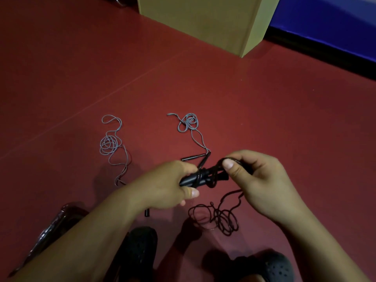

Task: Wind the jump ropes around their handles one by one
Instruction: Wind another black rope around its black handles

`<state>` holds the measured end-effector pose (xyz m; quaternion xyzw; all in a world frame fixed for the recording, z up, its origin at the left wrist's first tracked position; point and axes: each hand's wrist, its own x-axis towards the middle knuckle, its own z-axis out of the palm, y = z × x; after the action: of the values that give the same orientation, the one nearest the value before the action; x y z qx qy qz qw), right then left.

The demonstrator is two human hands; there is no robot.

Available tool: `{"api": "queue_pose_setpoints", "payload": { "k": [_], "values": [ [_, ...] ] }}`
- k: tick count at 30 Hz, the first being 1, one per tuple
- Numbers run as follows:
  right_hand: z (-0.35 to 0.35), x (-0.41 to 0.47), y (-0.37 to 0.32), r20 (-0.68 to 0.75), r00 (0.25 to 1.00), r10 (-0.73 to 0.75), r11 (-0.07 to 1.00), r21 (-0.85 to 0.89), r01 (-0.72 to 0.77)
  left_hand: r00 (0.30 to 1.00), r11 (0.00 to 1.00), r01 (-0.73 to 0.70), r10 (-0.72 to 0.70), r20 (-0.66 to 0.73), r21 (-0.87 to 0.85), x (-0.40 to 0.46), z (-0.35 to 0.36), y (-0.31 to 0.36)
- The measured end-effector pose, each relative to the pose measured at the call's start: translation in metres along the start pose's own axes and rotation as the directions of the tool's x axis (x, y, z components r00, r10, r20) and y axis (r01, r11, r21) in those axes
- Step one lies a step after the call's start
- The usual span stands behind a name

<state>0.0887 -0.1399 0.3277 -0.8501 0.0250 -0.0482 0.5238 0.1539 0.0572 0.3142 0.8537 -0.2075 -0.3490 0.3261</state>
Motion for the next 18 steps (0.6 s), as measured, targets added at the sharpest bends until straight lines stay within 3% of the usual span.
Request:
{"api": "queue_pose_setpoints", "payload": {
  "k": [5,8,13,18],
  "values": [
    [-0.001,0.003,0.008,-0.163,0.986,0.025,0.977,-0.207,-0.059,0.997,0.992,-0.074,0.072,0.024,0.098,0.0,0.003,0.001],
    [-0.002,0.005,0.011,-0.204,0.976,0.077,0.962,-0.244,-0.127,0.992,0.995,-0.096,0.094,0.088,0.014,-0.001,0.006,0.006],
    [-0.01,0.008,0.01,-0.216,0.947,0.238,0.971,0.03,-0.238,0.967,0.979,-0.06,0.105,0.233,-0.193,-0.004,0.005,0.011],
    [-0.02,0.006,0.003,-0.081,0.923,0.375,0.906,0.243,-0.347,0.919,0.935,-0.028,0.164,0.359,-0.354,-0.01,0.003,0.012]
  ]
}}
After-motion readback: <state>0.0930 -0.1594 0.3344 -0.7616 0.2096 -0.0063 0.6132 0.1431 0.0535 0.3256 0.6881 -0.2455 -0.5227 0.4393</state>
